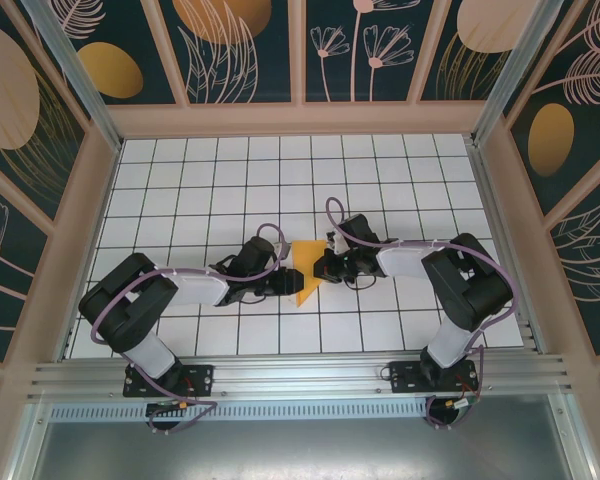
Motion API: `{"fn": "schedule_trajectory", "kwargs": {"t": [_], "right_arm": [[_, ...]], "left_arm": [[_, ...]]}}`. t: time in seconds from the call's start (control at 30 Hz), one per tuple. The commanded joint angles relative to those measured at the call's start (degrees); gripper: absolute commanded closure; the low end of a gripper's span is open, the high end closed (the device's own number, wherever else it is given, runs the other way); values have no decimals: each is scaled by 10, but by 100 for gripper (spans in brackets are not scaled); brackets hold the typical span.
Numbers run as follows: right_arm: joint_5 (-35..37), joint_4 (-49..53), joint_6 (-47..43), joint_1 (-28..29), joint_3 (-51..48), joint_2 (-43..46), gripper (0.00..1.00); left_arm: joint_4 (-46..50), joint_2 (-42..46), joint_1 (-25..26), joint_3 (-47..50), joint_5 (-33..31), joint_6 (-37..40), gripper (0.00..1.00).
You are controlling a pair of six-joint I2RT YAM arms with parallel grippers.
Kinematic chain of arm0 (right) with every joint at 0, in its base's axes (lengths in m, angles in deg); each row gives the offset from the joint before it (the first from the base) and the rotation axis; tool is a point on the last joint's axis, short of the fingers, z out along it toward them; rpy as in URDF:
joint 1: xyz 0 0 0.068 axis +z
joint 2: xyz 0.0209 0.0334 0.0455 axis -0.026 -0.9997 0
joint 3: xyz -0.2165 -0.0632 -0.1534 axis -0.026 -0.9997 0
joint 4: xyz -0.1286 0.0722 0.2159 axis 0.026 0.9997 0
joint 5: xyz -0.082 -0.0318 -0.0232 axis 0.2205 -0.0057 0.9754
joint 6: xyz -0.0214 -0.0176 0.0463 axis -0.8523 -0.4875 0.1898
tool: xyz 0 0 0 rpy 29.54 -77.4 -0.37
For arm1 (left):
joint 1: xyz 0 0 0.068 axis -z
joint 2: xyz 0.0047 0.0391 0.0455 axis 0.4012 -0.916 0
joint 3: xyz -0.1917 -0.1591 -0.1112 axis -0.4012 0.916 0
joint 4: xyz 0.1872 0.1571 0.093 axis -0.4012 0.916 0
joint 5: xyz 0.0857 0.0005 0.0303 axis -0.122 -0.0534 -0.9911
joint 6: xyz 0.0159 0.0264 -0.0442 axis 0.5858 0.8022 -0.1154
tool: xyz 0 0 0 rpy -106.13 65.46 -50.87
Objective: Fold a paper plane with a square sheet of paper (pick it up from the middle)
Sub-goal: Third fold the triangle at the center of the table.
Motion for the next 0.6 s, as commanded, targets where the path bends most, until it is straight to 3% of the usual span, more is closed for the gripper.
{"fn": "schedule_trajectory", "kwargs": {"t": [0.0, 0.27, 0.57], "right_arm": [[5, 4, -12, 1, 14, -12, 97], [4, 4, -14, 1, 12, -9, 97], [5, 6, -15, 1, 13, -11, 97]], "left_arm": [[-21, -13, -4, -10, 20, -13, 62], [-22, -23, -4, -13, 13, -13, 67], [12, -16, -4, -32, -21, 14, 83]]}}
